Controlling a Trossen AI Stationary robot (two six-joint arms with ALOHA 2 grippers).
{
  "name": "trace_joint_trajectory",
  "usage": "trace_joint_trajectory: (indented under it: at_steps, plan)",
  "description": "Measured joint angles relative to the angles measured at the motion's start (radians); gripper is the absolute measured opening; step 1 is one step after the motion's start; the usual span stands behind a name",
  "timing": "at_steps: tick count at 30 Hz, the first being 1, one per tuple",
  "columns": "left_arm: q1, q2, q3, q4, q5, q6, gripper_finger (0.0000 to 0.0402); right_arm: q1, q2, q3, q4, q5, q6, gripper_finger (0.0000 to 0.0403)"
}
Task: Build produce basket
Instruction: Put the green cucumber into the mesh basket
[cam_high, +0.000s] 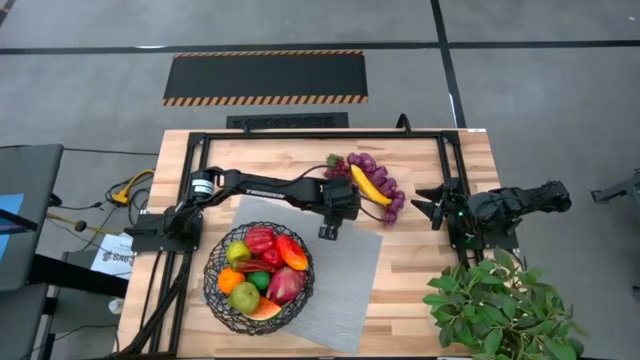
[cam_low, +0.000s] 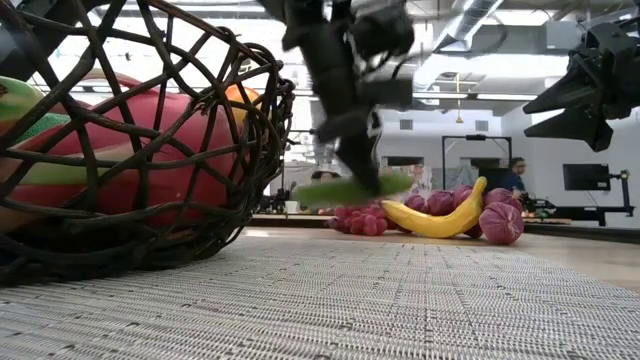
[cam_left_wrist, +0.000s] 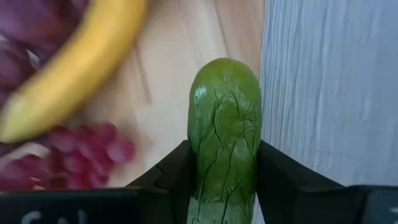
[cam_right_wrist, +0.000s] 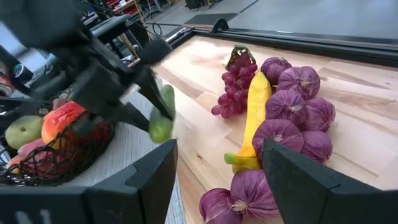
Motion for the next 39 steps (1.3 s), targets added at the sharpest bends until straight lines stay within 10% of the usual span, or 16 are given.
trace_joint_trajectory:
  at_steps: [18, 30, 39]
  plan:
    - [-0.137, -0.002, 0.576, -0.688, 0.102, -0.200, 0.0116, 0.000, 0.000, 0.000, -0.001, 0.000, 0.005, 0.0255]
    - [-0.358, -0.091, 0.580, -0.869, 0.147, -0.445, 0.0120, 0.000, 0.000, 0.000, -0.019, -0.002, 0.006, 0.0255]
    - [-0.574, -0.223, 0.577, -0.868, -0.139, -0.684, 0.0120, 0.000, 0.000, 0.000, -0.024, -0.002, 0.006, 0.0255]
